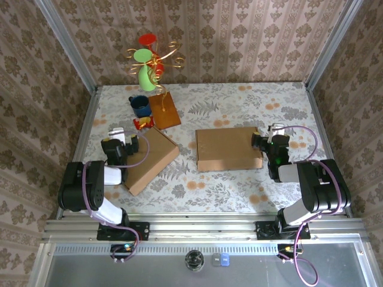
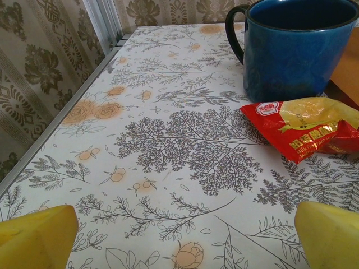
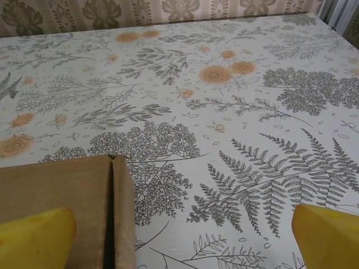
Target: Fold the paper box
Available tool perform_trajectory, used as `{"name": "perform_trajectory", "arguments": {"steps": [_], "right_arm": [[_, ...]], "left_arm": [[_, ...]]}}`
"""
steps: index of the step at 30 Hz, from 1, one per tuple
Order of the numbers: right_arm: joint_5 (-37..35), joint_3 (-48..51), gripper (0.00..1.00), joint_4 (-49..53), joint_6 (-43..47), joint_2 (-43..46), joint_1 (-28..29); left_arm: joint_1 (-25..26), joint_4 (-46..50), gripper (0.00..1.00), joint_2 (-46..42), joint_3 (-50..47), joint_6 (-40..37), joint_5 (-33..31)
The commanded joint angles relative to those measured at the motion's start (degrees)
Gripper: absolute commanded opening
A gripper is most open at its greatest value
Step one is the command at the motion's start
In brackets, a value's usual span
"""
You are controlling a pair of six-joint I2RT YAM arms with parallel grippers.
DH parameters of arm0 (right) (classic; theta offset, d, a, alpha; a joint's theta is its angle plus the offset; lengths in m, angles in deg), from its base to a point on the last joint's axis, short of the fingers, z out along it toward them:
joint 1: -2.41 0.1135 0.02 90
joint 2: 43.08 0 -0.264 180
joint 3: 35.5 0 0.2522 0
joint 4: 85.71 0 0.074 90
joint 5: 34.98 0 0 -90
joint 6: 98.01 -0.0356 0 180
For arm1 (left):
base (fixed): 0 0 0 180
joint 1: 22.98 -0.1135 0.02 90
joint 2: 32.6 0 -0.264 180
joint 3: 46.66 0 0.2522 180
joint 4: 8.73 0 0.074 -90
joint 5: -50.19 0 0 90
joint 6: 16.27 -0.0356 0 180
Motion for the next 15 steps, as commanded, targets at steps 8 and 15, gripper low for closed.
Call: {"name": "perform_trajectory", "arguments": {"steps": [8, 15], "right_arm": [[-1.2, -1.8, 1.00, -0.1, 1.8, -0.5, 0.4], [0.0, -1.4, 1.00, -0.6, 1.7, -0.3, -0.2]], "left_arm": [[-0.2, -1.8, 1.00, 0.6, 0.7, -1.1, 1.1], [-0.2, -1.7, 1.00, 0.6, 0.8, -1.2, 1.0]]}}
